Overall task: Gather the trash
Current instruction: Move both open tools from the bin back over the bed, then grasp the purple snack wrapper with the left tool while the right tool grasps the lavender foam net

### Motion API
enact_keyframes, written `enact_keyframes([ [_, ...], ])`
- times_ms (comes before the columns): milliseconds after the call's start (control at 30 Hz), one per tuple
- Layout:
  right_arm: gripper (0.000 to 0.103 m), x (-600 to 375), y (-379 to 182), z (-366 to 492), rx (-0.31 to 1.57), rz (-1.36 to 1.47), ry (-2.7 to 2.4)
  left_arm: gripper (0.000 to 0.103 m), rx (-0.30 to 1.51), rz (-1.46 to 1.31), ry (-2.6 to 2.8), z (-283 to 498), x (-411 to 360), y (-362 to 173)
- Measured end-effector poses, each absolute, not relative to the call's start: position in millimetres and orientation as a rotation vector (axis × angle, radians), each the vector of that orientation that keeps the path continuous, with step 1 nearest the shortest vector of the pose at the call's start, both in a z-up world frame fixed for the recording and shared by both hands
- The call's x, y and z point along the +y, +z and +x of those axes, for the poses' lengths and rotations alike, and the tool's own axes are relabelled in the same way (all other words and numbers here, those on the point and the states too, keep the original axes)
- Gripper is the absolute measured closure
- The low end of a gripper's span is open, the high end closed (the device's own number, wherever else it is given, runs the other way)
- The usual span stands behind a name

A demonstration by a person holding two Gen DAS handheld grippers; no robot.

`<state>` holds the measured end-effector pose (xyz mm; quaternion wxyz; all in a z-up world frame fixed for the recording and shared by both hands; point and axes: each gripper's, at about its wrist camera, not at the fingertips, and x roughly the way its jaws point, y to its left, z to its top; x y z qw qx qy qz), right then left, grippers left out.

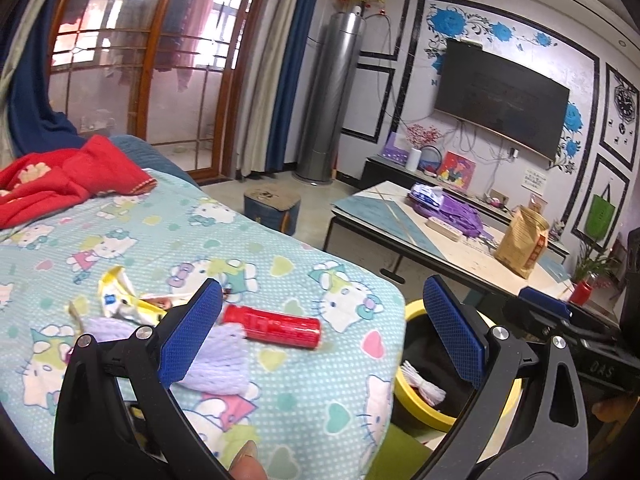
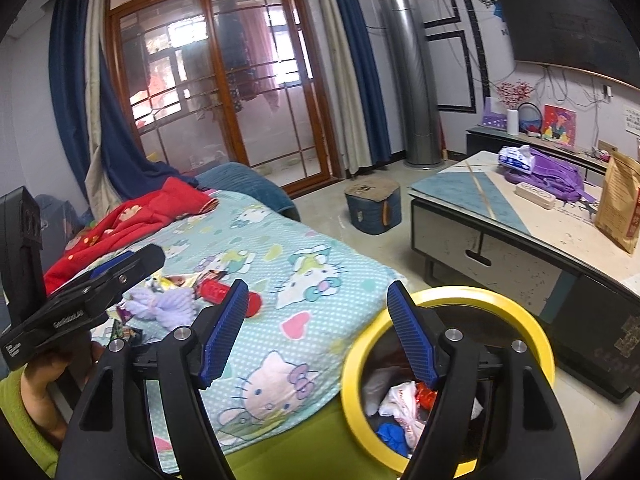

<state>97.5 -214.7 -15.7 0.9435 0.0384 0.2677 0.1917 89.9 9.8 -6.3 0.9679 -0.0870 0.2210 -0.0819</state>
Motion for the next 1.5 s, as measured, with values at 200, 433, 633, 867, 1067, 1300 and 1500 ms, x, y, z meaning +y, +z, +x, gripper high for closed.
enact_keyframes([
  [200,0.032,-188.9,-17.6,99.0,0.561,0.056,0.445,0.011,0.437,-0.192,-0.113,89.4,30.2,-3.9],
  [433,0.032,-157.5,-22.8,102.4,0.59,0.044,0.507,0.011,0.44,-0.206,-0.048,92.1,55.1,-4.0],
  [633,0.032,-130.9,-28.2,106.2,0.601,0.021,0.549,0.011,0.443,-0.22,-0.001,93.3,77.4,-3.9],
  [867,0.032,-102.6,-35.3,112.3,0.624,-0.001,0.59,0.011,0.459,-0.253,0.069,95.5,110.6,-4.7],
  [1067,0.032,-89.0,-44.7,119.8,0.655,-0.011,0.609,0.011,0.472,-0.297,0.124,95.9,140.2,-10.9],
  [1300,0.032,-70.9,-53.9,132.4,0.689,-0.026,0.63,0.011,0.495,-0.356,0.159,95.7,169.0,-19.6],
  [1500,0.032,-52.1,-65.6,143.7,0.726,-0.044,0.654,0.011,0.544,-0.43,0.177,100.1,192.3,-33.9],
])
